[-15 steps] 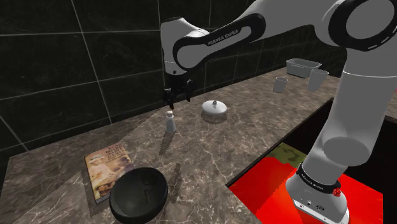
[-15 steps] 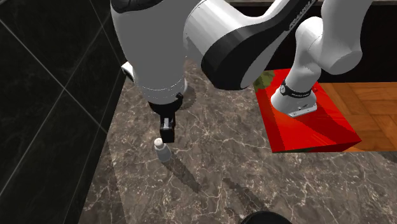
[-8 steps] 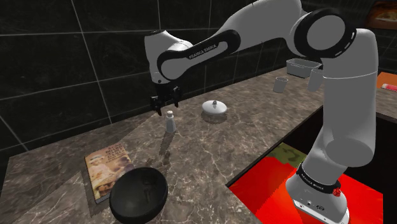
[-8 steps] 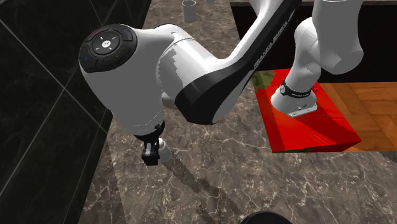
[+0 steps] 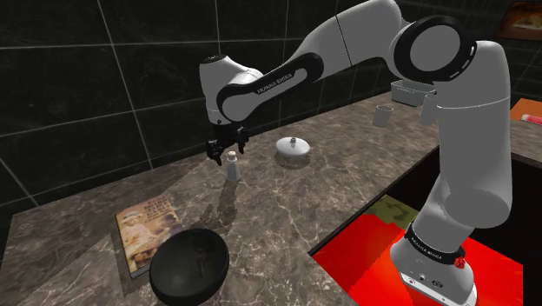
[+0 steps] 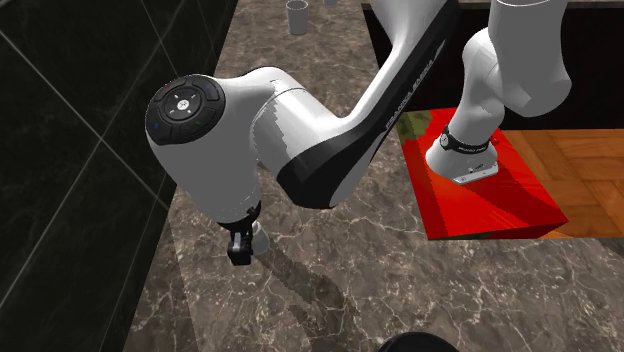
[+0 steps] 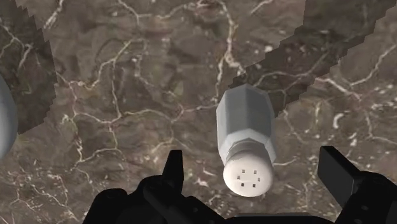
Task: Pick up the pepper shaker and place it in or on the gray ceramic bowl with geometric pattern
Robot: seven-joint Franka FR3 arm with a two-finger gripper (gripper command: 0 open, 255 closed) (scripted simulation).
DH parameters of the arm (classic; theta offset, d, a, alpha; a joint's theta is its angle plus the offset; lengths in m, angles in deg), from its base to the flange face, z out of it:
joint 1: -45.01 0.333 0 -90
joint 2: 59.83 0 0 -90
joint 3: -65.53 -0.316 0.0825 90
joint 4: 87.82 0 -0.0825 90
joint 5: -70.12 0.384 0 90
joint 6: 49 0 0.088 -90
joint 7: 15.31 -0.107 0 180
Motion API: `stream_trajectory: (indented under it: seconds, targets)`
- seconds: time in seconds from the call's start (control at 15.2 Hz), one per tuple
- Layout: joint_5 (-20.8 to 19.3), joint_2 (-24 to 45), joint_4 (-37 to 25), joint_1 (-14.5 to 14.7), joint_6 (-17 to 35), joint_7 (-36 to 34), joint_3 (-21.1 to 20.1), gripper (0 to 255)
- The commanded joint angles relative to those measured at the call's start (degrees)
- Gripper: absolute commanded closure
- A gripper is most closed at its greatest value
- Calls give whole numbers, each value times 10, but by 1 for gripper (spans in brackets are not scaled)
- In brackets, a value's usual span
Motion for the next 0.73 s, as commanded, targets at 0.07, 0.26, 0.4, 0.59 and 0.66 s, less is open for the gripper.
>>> stream_trajectory:
  seconds: [0.07,0.26,0.4,0.59,0.66]
  targets:
    - [0,0,0,0,1,0,0,0]
    - [0,0,0,0,1,0,0,0]
    - [0,0,0,0,1,0,0,255]
    - [0,0,0,0,1,0,0,255]
    - [0,0,0,0,1,0,0,255]
